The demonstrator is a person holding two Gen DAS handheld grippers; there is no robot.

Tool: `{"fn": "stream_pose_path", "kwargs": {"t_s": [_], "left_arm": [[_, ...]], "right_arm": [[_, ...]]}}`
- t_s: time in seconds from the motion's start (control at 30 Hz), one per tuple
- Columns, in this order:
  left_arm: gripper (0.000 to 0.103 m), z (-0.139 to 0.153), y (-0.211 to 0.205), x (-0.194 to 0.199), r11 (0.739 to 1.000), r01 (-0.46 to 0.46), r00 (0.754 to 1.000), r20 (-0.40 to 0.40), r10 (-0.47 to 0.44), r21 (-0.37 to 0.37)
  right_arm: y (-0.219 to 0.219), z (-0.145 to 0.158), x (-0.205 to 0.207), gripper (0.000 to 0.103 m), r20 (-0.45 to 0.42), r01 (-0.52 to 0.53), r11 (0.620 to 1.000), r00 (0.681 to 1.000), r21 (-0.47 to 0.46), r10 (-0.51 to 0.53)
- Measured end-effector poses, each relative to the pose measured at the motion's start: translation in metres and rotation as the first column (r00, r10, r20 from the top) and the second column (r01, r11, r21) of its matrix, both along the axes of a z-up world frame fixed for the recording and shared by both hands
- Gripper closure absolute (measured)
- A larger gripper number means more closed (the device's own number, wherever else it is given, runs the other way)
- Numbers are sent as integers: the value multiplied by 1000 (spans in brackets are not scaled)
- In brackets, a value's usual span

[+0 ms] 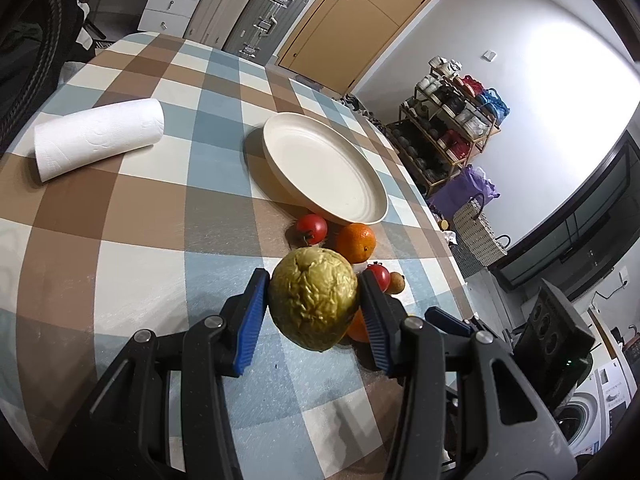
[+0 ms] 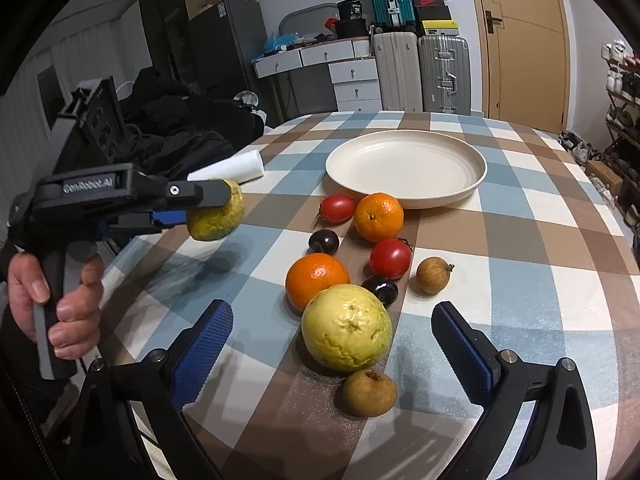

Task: Organize fruits
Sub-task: 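Grasp the yellow-green fruit with the right gripper while the left carries the golden fruit to the plate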

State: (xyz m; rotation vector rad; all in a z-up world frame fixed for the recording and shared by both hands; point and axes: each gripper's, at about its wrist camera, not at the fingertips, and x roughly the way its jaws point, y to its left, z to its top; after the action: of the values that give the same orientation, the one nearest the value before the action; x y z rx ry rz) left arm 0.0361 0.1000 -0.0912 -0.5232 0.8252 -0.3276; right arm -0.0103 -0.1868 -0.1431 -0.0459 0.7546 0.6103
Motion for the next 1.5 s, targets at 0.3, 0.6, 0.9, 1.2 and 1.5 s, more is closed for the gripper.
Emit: {"fn": "stream_pose_path", "kwargs": {"t_s": [0.3, 0.6, 0.9, 1.2, 1.5], "left_arm": [[60, 4, 1, -7, 1000, -4, 1000, 7, 4, 5], [60, 9, 1, -10, 1000, -8, 1000, 5, 8, 28], [60, 13, -6, -2, 998, -3, 1000, -2, 4, 55], [60, 16, -16, 27, 998, 18, 1000, -17, -17, 67], [60, 33, -27, 86, 995, 40, 999, -13, -39, 87]], "right_arm": [[-3, -10, 10, 37, -70, 29, 999, 997, -19, -30], [-17, -13, 15, 52, -104, 67, 996, 993, 64, -60], [-21, 7, 13, 52, -51, 53, 991, 998, 121, -47], [-31, 26, 29, 52, -13, 70, 982, 998, 173, -69], [-41, 51, 83, 52, -9, 68, 967, 998, 245, -67]]}}
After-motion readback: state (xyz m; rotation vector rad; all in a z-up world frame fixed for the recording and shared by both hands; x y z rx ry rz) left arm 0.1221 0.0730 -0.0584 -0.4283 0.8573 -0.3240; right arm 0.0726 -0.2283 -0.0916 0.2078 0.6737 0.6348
